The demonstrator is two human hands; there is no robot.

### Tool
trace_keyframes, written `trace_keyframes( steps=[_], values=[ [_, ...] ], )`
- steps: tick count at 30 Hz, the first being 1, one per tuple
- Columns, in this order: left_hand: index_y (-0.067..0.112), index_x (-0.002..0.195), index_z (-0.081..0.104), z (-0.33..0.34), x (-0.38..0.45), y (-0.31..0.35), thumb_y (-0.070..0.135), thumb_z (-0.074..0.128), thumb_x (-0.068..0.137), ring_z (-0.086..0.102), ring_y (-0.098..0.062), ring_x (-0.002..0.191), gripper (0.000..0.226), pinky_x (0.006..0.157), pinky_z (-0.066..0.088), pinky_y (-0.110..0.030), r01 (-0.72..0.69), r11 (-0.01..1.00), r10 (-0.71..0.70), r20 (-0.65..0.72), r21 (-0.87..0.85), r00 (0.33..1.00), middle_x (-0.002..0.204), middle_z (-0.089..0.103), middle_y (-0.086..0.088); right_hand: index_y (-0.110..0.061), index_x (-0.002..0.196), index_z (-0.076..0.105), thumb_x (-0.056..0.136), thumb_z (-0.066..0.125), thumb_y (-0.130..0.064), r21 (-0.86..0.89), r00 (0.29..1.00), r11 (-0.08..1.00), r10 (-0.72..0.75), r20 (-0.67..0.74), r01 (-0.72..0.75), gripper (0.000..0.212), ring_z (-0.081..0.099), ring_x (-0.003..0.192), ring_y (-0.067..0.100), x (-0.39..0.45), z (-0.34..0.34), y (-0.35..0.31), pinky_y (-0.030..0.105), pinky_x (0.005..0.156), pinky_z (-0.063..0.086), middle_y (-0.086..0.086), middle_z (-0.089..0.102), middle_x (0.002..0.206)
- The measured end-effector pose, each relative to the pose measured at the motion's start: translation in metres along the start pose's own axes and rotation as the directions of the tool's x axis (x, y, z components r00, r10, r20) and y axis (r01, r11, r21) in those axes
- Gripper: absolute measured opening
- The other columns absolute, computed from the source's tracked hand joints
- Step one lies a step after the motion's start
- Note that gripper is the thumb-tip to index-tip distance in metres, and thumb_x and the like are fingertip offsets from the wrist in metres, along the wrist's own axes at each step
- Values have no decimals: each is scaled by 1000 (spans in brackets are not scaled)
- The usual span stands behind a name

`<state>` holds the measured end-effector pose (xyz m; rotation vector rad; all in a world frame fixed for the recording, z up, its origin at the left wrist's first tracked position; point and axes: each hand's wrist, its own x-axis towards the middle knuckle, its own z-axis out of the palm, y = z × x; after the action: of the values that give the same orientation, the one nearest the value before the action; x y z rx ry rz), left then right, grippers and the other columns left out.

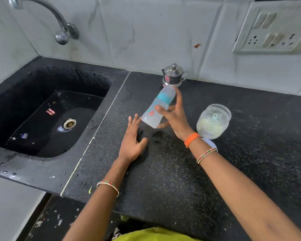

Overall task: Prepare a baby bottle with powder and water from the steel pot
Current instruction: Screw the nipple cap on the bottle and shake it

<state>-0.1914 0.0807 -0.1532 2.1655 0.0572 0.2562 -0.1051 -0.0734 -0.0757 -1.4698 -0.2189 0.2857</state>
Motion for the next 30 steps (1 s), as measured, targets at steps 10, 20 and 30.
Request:
trace_keyframes(
  steps=[10,20,30],
  values=[
    [19,146,31,5,6,-1,56,29,82,15,-15,145,74,117,4,-30,-70,908,18,128,413,992,155,26,-1,-35,144,22,70,80,-19,198,960,945,-232,-154,260,96,67,98,23,-24,-47,-88,46,57,56,4,58,124],
    [18,142,38,7,8,-5,59,25,75,24,-17,143,80,116,11,-32,-100,881,53,114,462,992,152,33,-1,-36,147,7,83,69,-20,373,849,821,-231,-476,432,91,65,109,26,-63,-92,-85,43,59,58,5,56,127],
    [18,139,43,6,8,0,45,40,81,29,-18,141,64,116,16,-34,-64,889,28,88,453,996,149,39,-2,-38,144,21,75,73,-10,154,965,955,-240,-105,254,90,70,93,15,-83,-85,-71,39,57,58,-1,62,112]
  ],
)
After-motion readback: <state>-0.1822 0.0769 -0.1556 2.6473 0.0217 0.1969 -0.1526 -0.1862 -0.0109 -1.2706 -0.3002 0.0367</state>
